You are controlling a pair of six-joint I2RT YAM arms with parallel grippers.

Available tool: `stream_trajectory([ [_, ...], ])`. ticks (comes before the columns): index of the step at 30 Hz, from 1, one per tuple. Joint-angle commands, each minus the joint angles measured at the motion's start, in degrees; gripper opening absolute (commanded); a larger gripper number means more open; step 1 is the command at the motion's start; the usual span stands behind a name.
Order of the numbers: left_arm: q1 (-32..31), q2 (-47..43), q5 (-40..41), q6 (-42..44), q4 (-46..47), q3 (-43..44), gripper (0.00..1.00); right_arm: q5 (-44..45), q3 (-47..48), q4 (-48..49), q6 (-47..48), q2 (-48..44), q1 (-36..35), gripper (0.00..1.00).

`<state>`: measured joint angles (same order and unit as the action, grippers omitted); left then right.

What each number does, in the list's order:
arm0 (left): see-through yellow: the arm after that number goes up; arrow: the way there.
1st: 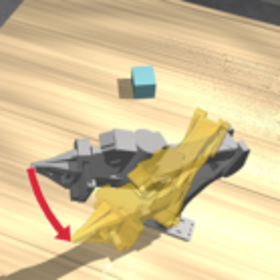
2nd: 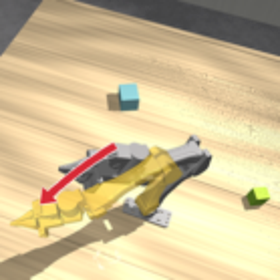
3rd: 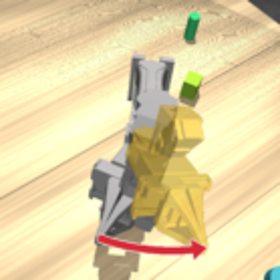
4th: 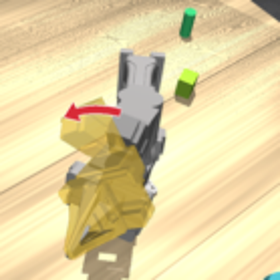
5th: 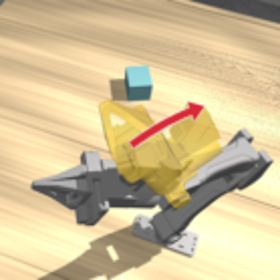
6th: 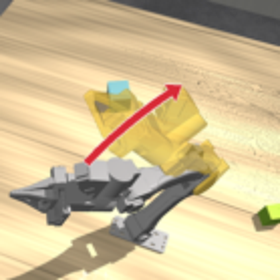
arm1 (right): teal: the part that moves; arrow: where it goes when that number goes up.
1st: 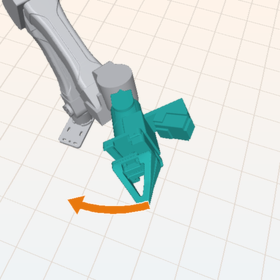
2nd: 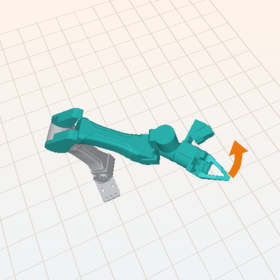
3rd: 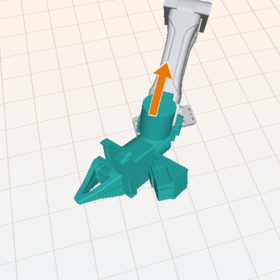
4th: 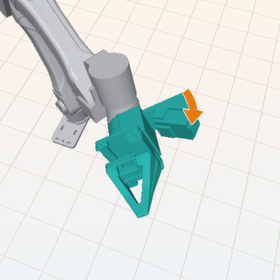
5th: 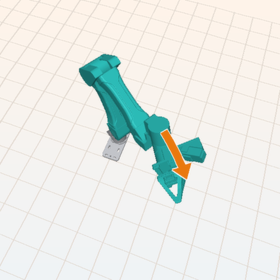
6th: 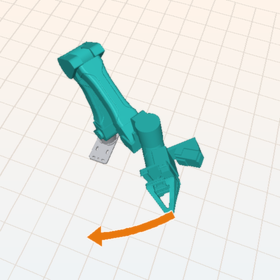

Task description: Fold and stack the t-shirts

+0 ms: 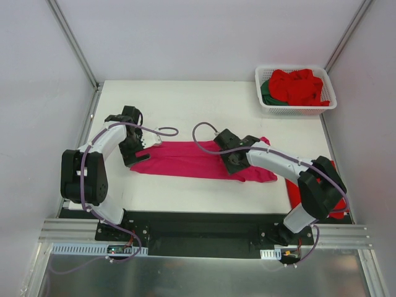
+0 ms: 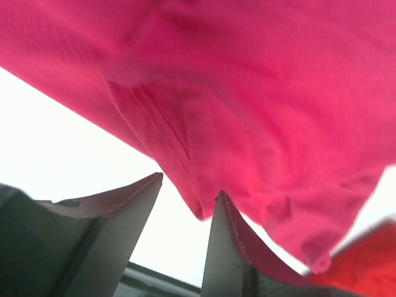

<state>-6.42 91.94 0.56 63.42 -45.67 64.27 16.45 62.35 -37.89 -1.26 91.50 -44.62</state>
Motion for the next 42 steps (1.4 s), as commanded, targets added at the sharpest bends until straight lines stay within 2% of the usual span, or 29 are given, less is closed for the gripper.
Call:
stream_trajectory([
  [1,-0.6,1.0,-0.5,-1.1,-1.1,1.0,0.99,4.2,-2.4,-4.8,-1.5,-3.3,-0.2,0.46],
  [13,-1.0,0.7,-0.5,-1.1,-1.1,0.7,0.99,5.1,-6.4,-4.9,-2.8,-3.0,-0.5,0.45],
  [17,-1.0,1.0,-0.5,-1.2,-1.1,0.8,0.99,5.9,-6.4,-5.2,-2.7,-2.8,-0.5,0.22],
  [20,-1.0,1.2,-0.5,-1.3,-0.9,0.9,0.99,6.1,-6.4,-5.0,-2.6,-2.2,-0.6,0.14],
  [25,-1.0,1.7,-0.5,-1.4,-0.6,0.9,0.99,6.4,-6.7,-4.8,-2.5,-1.4,-0.6,0.09],
  [27,-1.0,1.8,-0.5,-1.4,-0.5,1.0,0.99,5.9,-6.8,-4.7,-2.5,-1.2,-0.6,0.01],
  [41,-1.1,2.8,-0.5,-1.1,-0.1,1.8,0.99,3.6,-10.1,-5.8,-4.4,-3.1,-2.4,0.01],
  [42,-1.1,2.8,-0.5,-1.2,-0.2,1.9,0.99,4.1,-9.6,-6.0,-4.5,-3.2,-2.5,0.03],
])
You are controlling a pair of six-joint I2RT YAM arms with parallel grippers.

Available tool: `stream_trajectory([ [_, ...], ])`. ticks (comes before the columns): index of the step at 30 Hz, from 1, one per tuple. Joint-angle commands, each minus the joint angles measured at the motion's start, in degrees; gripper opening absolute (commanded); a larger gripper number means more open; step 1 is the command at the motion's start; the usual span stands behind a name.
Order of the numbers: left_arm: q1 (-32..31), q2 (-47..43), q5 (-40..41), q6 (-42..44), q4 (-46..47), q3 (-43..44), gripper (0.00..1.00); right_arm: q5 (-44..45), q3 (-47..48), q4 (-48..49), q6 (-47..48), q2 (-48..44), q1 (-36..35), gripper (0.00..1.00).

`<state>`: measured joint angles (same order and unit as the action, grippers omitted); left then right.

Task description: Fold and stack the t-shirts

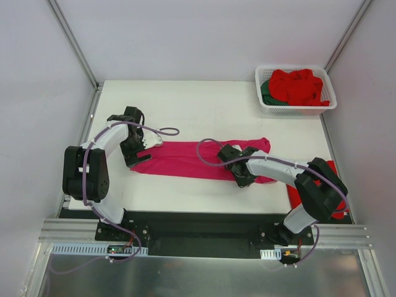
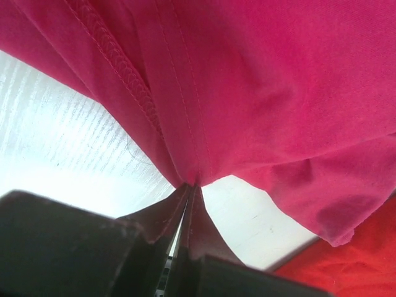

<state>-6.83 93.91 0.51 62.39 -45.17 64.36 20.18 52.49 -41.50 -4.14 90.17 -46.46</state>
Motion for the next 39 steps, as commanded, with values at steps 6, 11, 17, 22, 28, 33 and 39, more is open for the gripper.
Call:
stream_trajectory([
  [6,-0.6,1.1,-0.3,-0.1,-0.7,1.7,0.99,4.9,3.1,-4.1,-1.8,-4.1,-1.0,0.38],
  [11,-0.7,0.6,-0.4,-0.2,-0.7,1.5,0.99,12.8,6.7,-2.5,-1.9,-5.9,-0.5,0.47],
  [17,-0.8,-0.5,-3.8,-1.6,1.1,1.1,0.99,14.1,10.4,3.9,1.6,0.6,4.4,0.47],
  [22,-1.0,-1.6,-8.1,-4.6,1.8,2.8,0.99,5.8,12.9,8.9,3.2,5.0,10.7,0.47],
  [28,-3.1,-3.6,-11.1,-6.8,2.0,5.4,0.99,0.6,16.0,9.9,3.8,9.8,15.8,0.48],
  [33,-4.9,-3.7,-16.3,-8.2,3.0,5.6,0.99,-4.2,16.9,10.7,3.4,11.6,17.6,0.48],
  [39,-5.1,2.6,-19.0,-9.7,3.4,6.0,0.99,-12.4,16.3,13.5,2.4,13.1,21.0,0.48],
])
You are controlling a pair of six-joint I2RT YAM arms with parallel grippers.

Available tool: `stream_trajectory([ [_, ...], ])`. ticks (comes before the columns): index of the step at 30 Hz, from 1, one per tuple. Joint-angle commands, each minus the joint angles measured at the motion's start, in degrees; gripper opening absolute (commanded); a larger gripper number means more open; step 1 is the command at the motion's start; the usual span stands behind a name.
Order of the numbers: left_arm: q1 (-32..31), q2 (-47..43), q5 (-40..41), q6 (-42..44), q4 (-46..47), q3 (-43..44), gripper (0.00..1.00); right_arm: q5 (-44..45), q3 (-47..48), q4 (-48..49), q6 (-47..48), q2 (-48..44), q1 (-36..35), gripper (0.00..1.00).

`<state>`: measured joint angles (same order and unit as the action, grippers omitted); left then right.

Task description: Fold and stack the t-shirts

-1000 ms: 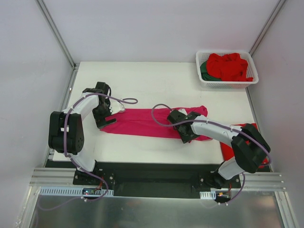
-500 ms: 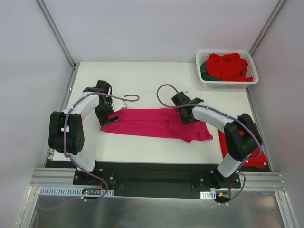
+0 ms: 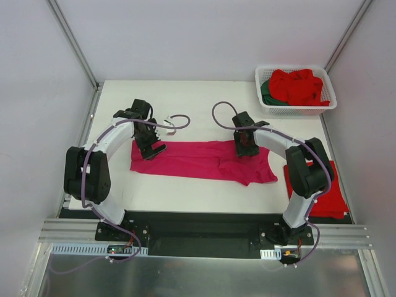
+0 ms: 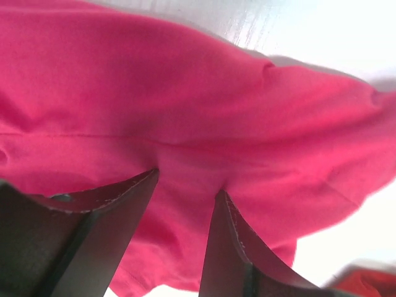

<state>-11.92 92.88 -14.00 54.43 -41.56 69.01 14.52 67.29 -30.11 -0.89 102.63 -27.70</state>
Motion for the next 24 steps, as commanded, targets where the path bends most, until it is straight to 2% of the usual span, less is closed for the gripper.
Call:
stream_trajectory([
  [1,0.0,4.5,-4.5,-1.6,-0.1,1.2,0.99,-7.4,1.4,2.2,-1.0,0.6,2.7,0.48],
  [11,0.1,13.2,-1.8,-1.6,1.9,2.4,0.99,-8.5,3.2,0.3,0.0,-1.6,3.7,0.49],
  [18,0.1,14.3,5.9,-1.4,7.0,-1.0,0.99,-9.3,4.8,0.4,0.5,3.5,4.2,0.49],
  [24,0.1,13.3,9.3,-1.2,9.3,-3.8,0.99,-8.1,6.0,0.7,0.5,6.5,5.5,0.50],
])
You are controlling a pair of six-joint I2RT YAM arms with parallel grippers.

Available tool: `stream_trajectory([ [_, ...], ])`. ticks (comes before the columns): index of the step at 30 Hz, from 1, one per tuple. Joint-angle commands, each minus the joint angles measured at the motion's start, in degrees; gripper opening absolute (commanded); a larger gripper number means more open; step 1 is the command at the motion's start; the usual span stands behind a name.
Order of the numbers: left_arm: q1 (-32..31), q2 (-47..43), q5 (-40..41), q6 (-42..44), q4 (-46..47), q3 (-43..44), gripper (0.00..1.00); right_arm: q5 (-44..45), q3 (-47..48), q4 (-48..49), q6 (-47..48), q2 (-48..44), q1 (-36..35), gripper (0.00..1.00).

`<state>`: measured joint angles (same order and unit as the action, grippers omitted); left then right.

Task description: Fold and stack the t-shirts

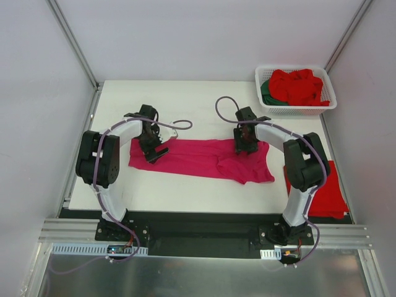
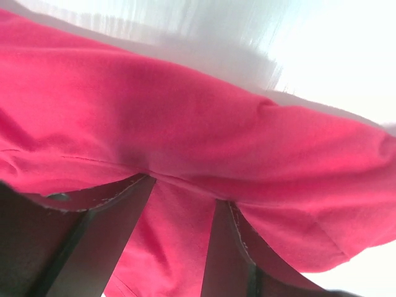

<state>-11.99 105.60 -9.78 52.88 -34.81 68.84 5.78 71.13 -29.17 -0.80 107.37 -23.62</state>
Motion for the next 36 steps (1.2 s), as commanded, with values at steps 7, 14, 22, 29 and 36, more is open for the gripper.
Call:
stream_trajectory([
  [7,0.2,-2.1,6.7,0.0,3.4,-5.6,0.99,4.4,4.7,-6.4,2.1,3.1,1.9,0.50],
  [14,0.2,-4.5,7.9,-0.1,4.5,-7.2,0.99,7.6,1.9,-8.4,1.9,-0.5,1.9,0.50],
  [22,0.2,-5.7,8.2,-0.4,4.6,-6.8,0.99,10.6,2.3,-10.6,2.2,-4.1,2.0,0.51],
  [29,0.2,-6.1,8.1,-1.3,4.7,-6.9,0.99,8.0,3.1,-10.7,2.1,-9.6,1.6,0.51],
  [36,0.2,-10.3,8.1,-3.7,5.0,-4.1,0.99,5.9,-1.4,-12.3,1.9,-15.5,-2.9,0.52],
])
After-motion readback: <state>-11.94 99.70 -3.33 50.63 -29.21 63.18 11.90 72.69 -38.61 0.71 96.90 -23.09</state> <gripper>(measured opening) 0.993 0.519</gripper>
